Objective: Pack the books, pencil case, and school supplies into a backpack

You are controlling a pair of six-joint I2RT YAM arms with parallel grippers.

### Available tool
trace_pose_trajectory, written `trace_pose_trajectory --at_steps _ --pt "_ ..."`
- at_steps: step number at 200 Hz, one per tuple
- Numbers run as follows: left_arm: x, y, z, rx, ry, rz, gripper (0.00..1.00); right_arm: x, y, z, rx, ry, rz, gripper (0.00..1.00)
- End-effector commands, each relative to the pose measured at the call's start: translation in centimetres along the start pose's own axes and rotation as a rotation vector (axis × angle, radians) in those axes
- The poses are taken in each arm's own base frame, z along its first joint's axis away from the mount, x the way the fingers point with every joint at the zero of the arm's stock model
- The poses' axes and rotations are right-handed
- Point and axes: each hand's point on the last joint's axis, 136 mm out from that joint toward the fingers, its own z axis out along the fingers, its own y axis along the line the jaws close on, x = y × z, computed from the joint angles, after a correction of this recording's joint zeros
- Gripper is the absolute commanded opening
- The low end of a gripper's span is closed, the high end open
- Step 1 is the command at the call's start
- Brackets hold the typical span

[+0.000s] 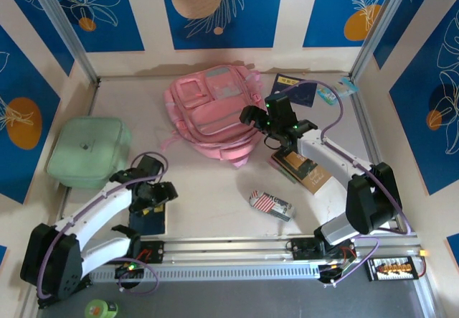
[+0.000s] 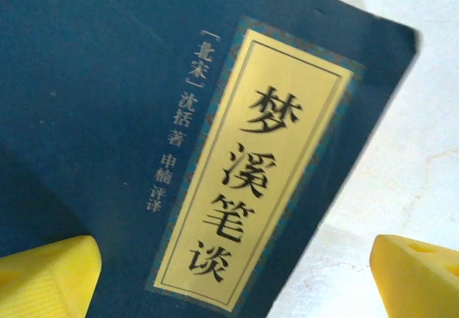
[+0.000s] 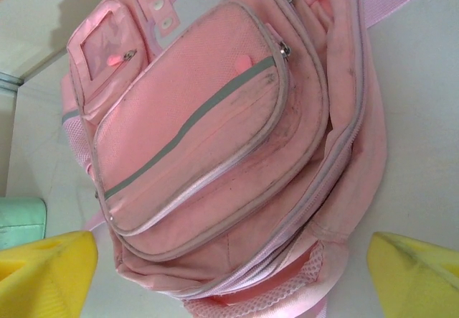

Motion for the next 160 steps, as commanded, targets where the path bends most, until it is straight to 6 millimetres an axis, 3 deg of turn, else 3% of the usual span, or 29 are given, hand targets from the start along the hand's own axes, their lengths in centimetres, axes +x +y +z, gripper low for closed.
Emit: trace_pose_trajectory --at_steps 1,41,111,137,160 --pt "0.0 -2.7 0.5 0.112 0.023 -0.052 0.96 -0.4 1.4 0.0 -0.033 0.000 0.007 0.96" --pt "-0.9 -5.8 1.4 0.211 0.039 -0.056 0.95 -0.1 1.2 0.2 -0.027 0.007 0.011 0.96" --pt "-4.7 -12.7 1.0 0.391 0.010 -0.029 0.95 0.3 1.6 0.2 -0.043 0.016 0.010 0.96" --pt "-5.3 -13.7 0.5 0.403 0.015 0.000 0.95 0.4 1.7 -0.2 -0.047 0.018 -0.007 0.95" --pt "-5.8 -13.3 -0.8 0.384 -0.014 0.047 0.96 0.8 2.2 -0.5 -0.064 0.031 -0.044 0.95"
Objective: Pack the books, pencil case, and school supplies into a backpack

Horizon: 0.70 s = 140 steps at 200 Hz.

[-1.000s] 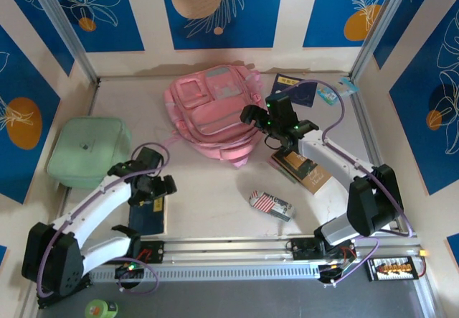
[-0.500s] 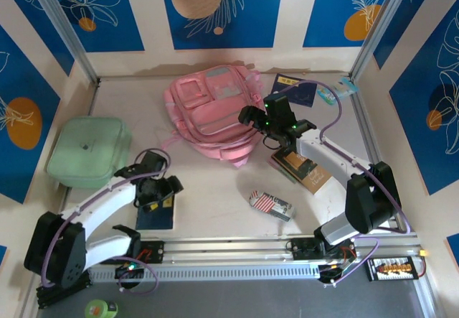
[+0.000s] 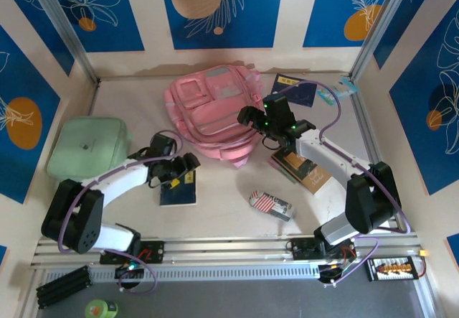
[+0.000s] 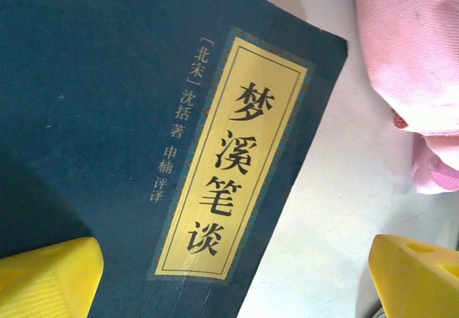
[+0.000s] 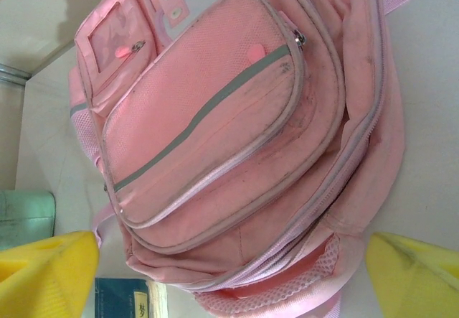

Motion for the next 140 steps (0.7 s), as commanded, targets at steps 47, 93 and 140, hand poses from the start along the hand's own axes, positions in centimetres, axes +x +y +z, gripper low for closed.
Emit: trace_pose_trajectory --at_steps 47,93,140 --pt "-2.4 2.5 -4.5 -0.104 -0.063 0.125 1.00 3.4 5.1 0.2 -0.101 0.109 -0.206 0.94" --pt "-2.7 6.2 -4.8 -0.178 -0.047 0.084 1.00 9.0 9.7 1.9 -0.171 0.250 -0.398 0.94" --pt "-2.2 8.2 -4.4 -0.185 -0.028 0.029 1.00 14.5 12.4 3.9 -0.204 0.390 -0.582 0.92"
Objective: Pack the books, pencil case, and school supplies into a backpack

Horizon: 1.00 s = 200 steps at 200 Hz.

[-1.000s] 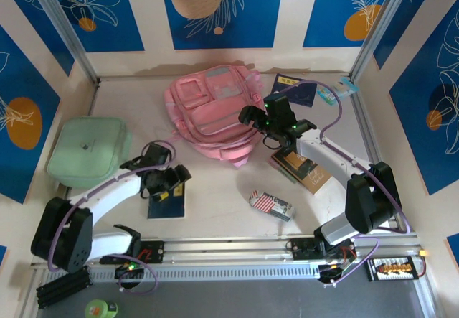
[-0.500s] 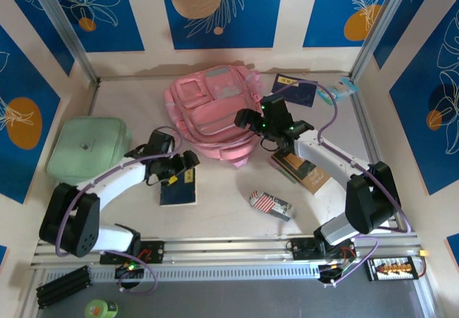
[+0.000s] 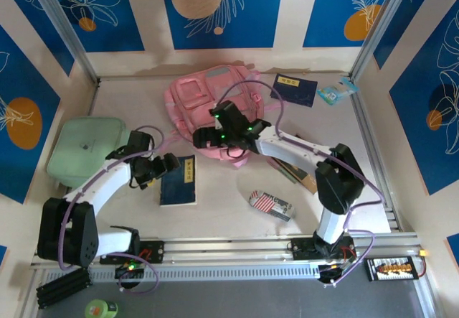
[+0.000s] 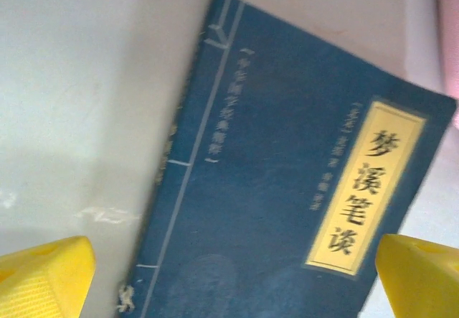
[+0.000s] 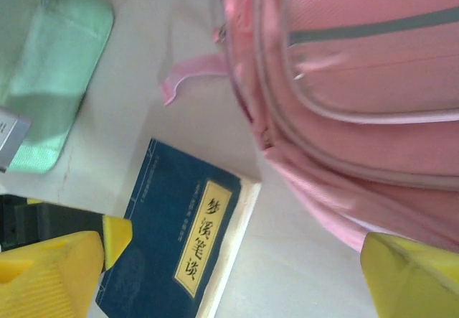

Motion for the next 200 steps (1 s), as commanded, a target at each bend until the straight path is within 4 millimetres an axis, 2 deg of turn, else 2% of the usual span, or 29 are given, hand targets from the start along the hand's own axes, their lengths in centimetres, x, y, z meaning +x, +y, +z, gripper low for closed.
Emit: trace_pose_trajectory --at_steps 1,61,119,150,183,200 --pt "1.1 1.4 0.2 -0.020 0.038 -0.008 1.00 1.7 1.9 1.2 -0.024 0.093 -0.125 0.92" --pt "2.7 1.7 1.2 0.014 0.089 -0.035 0.98 4.8 4.2 4.5 -0.045 0.233 -0.269 0.90" --pt "3.7 2.1 1.3 0.006 0.138 -0.011 0.95 5.7 4.6 6.0 -0.062 0.282 -0.280 0.89" --pt "4.1 1.1 1.3 0.059 0.162 -0.009 0.87 6.1 4.3 6.4 -0.050 0.300 -0.270 0.83" --pt "4.2 0.8 1.1 0.079 0.167 -0.009 0.72 6.9 4.0 6.9 -0.049 0.332 -0.265 0.67" --pt "4.4 0.6 1.2 0.095 0.176 -0.014 0.67 7.4 3.7 7.3 -0.047 0.351 -0.262 0.64"
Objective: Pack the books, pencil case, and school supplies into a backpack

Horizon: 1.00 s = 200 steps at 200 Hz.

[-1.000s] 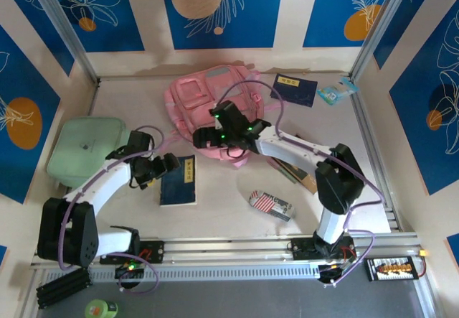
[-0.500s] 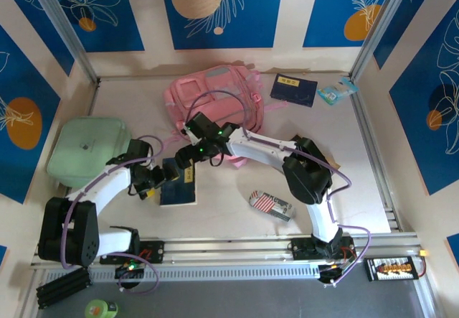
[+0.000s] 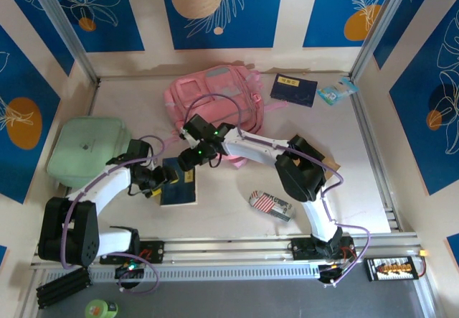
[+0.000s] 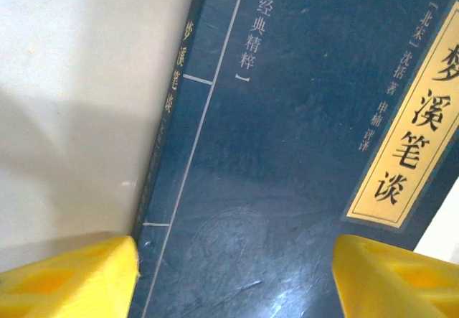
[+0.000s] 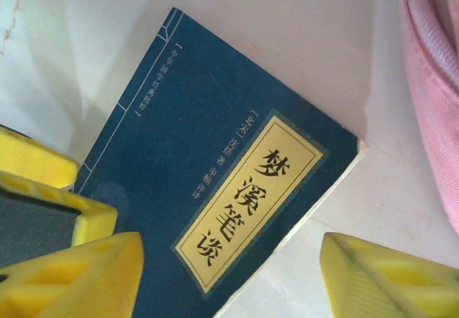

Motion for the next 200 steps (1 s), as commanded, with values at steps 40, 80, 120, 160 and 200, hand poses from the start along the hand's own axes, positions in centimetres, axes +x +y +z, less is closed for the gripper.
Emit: trace_pose_trajectory --at_steps 40,80,120,160,200 --pt "1.6 -0.4 0.3 0.064 0.068 -0.018 0.59 1.2 -0.2 1.7 0.003 0.074 -0.003 0.62" --pt "1.9 -0.5 0.0 0.068 0.080 -0.005 0.57 2.1 -1.2 2.6 0.040 0.113 -0.002 0.57" --pt "0.5 -0.5 -1.9 0.001 0.013 0.055 0.65 2.7 -1.8 3.5 0.062 0.149 0.000 0.54" --pt "-0.4 0.6 -1.5 -0.057 -0.024 0.053 0.71 3.5 -2.5 4.2 0.089 0.189 0.005 0.51" --pt "-0.2 0.0 0.0 -0.012 0.023 0.042 0.70 4.0 -2.9 4.3 0.108 0.216 0.005 0.48"
